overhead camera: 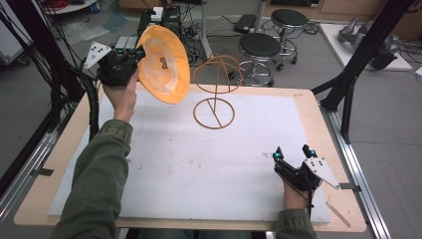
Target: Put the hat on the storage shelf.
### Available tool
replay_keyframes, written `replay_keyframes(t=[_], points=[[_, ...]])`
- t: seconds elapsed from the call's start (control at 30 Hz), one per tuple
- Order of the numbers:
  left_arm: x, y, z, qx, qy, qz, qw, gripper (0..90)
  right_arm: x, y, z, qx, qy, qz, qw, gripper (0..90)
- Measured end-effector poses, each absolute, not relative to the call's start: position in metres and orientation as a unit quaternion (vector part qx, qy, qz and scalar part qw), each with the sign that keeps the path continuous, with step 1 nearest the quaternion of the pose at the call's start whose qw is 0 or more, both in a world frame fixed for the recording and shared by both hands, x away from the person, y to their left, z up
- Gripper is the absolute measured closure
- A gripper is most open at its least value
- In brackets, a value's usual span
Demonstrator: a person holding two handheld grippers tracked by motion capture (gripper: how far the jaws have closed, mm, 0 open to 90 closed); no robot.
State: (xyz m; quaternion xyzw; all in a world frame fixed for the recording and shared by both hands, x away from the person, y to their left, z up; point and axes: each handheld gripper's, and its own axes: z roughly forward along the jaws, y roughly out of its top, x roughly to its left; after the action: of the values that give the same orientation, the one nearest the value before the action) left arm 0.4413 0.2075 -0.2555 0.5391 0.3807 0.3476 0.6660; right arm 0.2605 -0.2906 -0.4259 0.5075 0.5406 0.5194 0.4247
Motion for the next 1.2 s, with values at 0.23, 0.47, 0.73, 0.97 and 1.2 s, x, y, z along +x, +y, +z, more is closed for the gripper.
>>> replay_keyframes(t=[0.23, 0.47, 0.73, 0.97, 1.2], points=[[0.466, 0.187, -0.249, 0.547, 0.377, 0.353, 0.659, 86.4, 0.26, -0.291, -0.426, 0.507, 0.539, 0.522, 0.425, 9.5], [0.475, 0.163, -0.238, 0.55, 0.361, 0.352, 0.666, 86.3, 0.261, -0.292, -0.426, 0.507, 0.538, 0.523, 0.424, 9.5], [0.471, 0.125, -0.221, 0.566, 0.323, 0.34, 0.679, 86.3, 0.262, -0.292, -0.426, 0.508, 0.536, 0.525, 0.422, 9.5], [0.473, 0.085, -0.226, 0.585, 0.3, 0.331, 0.677, 86.3, 0.262, -0.292, -0.426, 0.508, 0.536, 0.528, 0.418, 9.5], [0.471, 0.047, -0.22, 0.626, 0.258, 0.347, 0.649, 86.3, 0.262, -0.293, -0.426, 0.512, 0.533, 0.533, 0.412, 9.5]])
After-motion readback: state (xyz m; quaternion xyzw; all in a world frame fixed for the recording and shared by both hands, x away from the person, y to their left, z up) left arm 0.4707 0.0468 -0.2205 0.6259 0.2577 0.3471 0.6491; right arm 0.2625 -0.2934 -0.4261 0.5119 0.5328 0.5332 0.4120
